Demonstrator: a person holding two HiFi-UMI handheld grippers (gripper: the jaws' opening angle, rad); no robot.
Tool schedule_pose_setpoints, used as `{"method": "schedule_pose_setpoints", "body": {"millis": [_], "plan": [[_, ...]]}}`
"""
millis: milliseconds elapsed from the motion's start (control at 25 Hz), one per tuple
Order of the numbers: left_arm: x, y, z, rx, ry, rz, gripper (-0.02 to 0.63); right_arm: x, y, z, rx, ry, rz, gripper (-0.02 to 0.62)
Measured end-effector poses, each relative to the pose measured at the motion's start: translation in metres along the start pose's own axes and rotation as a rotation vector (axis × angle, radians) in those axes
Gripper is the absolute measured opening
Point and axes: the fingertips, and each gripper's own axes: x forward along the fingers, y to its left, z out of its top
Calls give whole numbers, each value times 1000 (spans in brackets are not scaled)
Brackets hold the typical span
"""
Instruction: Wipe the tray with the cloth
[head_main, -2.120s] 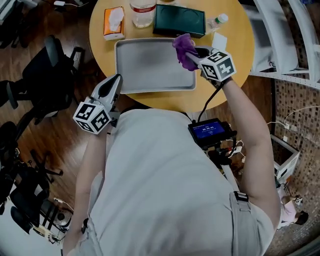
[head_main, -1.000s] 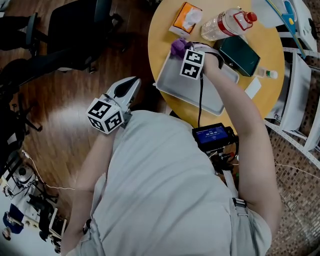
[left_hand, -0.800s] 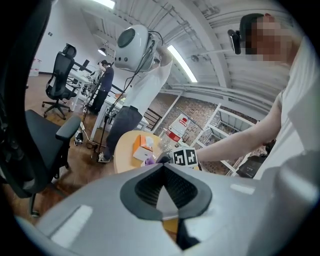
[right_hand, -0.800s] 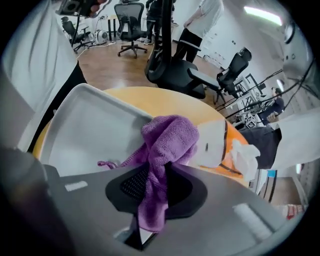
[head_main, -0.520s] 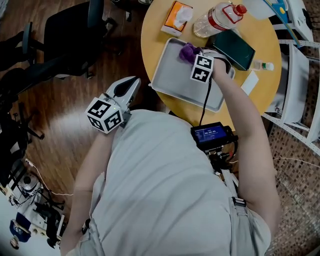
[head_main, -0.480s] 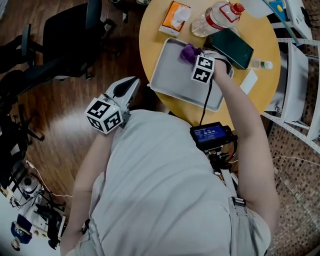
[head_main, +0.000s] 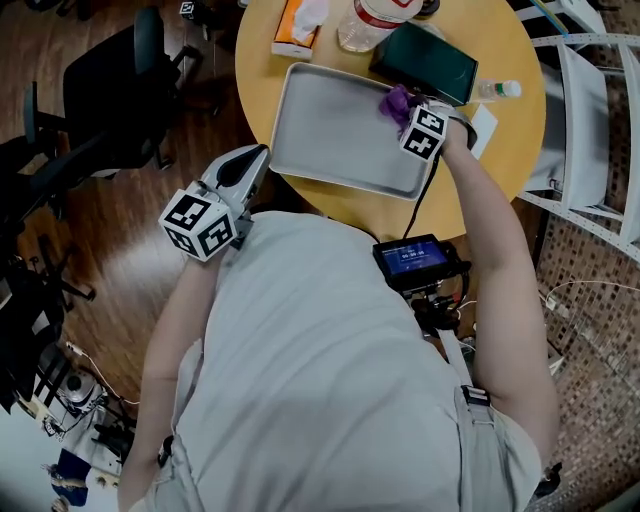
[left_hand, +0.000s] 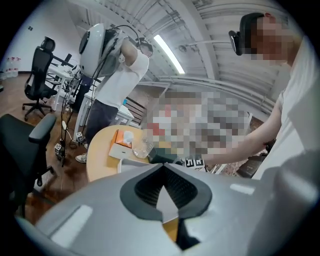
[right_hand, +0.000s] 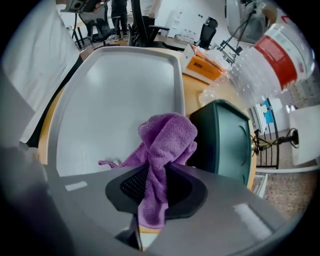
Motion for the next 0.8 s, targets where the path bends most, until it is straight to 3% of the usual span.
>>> {"method": "schedule_pose_setpoints", "body": {"millis": [280,520,800], "plan": [[15,-26,-4,19,20,-23,0,-4,6,-47,-3,67,-24,67],[20,-29,-3,29,25,-31,0,-2,8,-45,-56,65,-54,66],[16,-33,-8,33,30,-46,0,-12,56,-36,-144,0,-9,66]]}}
